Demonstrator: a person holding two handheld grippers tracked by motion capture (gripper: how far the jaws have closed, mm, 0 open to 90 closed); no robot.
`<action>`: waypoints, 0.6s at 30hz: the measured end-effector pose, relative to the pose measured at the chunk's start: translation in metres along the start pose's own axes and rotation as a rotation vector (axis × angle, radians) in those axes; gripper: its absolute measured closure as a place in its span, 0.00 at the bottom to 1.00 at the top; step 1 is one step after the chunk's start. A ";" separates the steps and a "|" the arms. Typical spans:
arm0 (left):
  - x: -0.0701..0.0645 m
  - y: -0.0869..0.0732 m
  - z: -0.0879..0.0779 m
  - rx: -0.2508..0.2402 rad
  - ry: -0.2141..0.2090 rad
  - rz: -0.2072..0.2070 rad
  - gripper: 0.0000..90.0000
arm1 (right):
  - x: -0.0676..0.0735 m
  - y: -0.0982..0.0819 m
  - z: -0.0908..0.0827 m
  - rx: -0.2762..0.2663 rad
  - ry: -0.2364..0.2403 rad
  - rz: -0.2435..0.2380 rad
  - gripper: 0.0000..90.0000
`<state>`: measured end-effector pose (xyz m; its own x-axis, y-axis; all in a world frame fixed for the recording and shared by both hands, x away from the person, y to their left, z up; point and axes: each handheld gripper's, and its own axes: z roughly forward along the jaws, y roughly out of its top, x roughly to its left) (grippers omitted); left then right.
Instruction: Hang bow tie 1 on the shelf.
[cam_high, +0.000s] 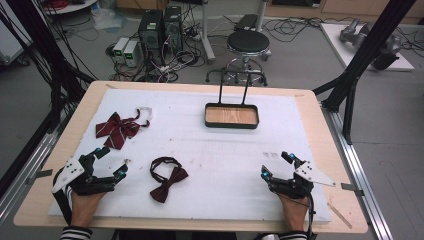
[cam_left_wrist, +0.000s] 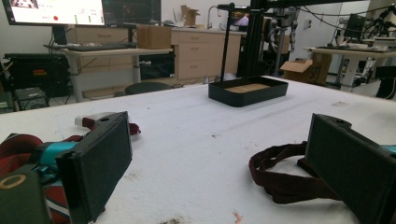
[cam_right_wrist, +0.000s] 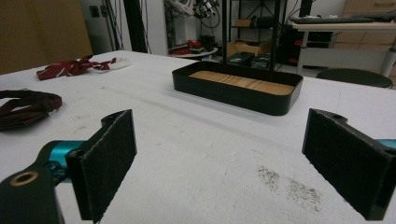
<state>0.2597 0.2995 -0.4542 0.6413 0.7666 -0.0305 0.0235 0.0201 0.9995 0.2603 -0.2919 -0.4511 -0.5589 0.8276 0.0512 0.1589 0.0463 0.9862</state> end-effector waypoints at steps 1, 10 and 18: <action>0.000 0.000 0.001 0.001 0.000 -0.001 0.09 | 0.000 0.000 0.000 0.000 0.000 0.001 0.10; 0.000 0.000 0.002 0.009 0.007 -0.003 0.09 | 0.000 0.000 0.000 0.001 0.000 0.001 0.10; 0.001 0.001 0.002 0.013 0.003 -0.015 0.09 | 0.000 0.000 0.001 0.007 -0.003 0.002 0.10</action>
<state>0.2616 0.2989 -0.4535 0.6387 0.7681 -0.0458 0.0433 0.0235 0.9988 0.2612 -0.2915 -0.4510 -0.5560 0.8295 0.0525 0.1653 0.0485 0.9850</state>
